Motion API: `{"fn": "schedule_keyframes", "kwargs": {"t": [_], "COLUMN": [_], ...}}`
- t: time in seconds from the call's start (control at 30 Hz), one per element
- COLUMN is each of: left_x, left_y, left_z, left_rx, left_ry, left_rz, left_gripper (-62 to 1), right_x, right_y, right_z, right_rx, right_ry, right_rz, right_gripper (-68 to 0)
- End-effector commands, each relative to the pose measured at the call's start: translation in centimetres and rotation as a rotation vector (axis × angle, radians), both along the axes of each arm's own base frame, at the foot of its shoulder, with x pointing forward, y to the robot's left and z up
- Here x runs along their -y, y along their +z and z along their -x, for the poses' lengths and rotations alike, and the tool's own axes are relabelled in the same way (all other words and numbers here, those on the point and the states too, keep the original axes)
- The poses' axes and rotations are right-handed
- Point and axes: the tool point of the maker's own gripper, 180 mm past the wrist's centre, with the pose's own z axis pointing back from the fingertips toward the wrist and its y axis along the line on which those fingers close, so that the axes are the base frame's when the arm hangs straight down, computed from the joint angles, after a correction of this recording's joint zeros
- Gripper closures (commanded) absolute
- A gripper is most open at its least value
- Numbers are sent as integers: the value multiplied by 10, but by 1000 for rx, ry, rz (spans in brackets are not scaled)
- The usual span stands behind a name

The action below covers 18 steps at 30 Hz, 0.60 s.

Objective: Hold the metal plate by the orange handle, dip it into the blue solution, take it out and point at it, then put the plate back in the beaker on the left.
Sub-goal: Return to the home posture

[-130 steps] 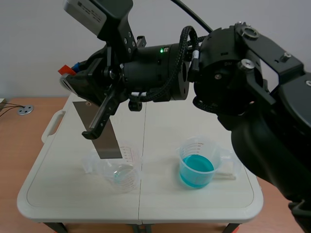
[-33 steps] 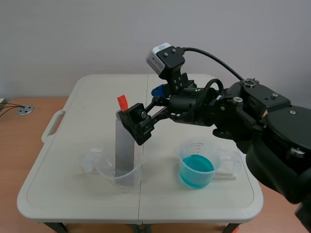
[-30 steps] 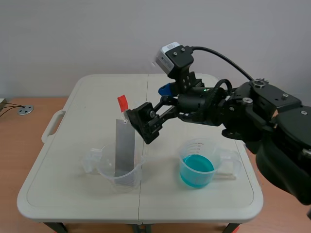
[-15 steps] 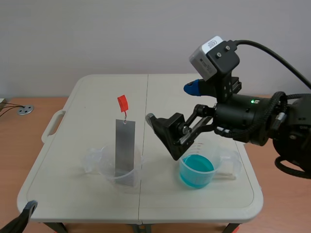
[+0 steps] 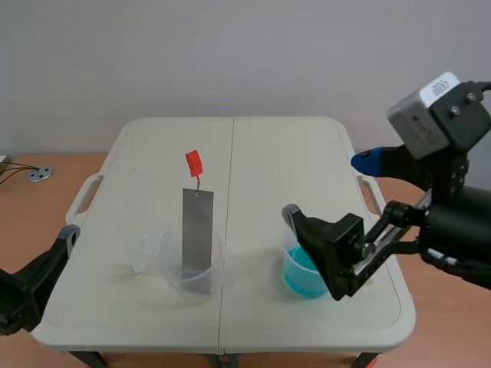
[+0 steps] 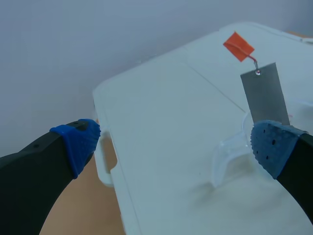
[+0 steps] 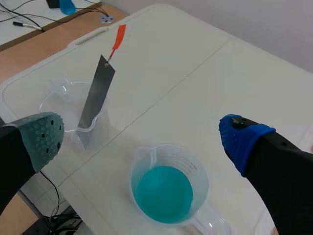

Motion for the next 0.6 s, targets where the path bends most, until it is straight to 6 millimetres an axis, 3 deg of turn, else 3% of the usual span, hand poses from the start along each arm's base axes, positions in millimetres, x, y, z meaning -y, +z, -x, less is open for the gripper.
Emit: {"fn": "schedule_keyframes", "kwargs": {"t": [0.0,0.23,0.57], "left_x": [6,19,20], "left_y": [13,19,12], "left_z": [0,8,8], "left_rx": [37,25,-11], "left_ry": [-14,-71,-72], "left_rz": [15,37,27], "left_gripper": [-623,-623,-623], "right_x": [1,11,21], "right_y": [13,16,18], "right_z": [2,23,45], "right_rx": [33,15,3], "right_ry": [-4,-30,-64], "right_rz": [-25,-19,-48], "right_gripper": [-664,-664,-664]}}
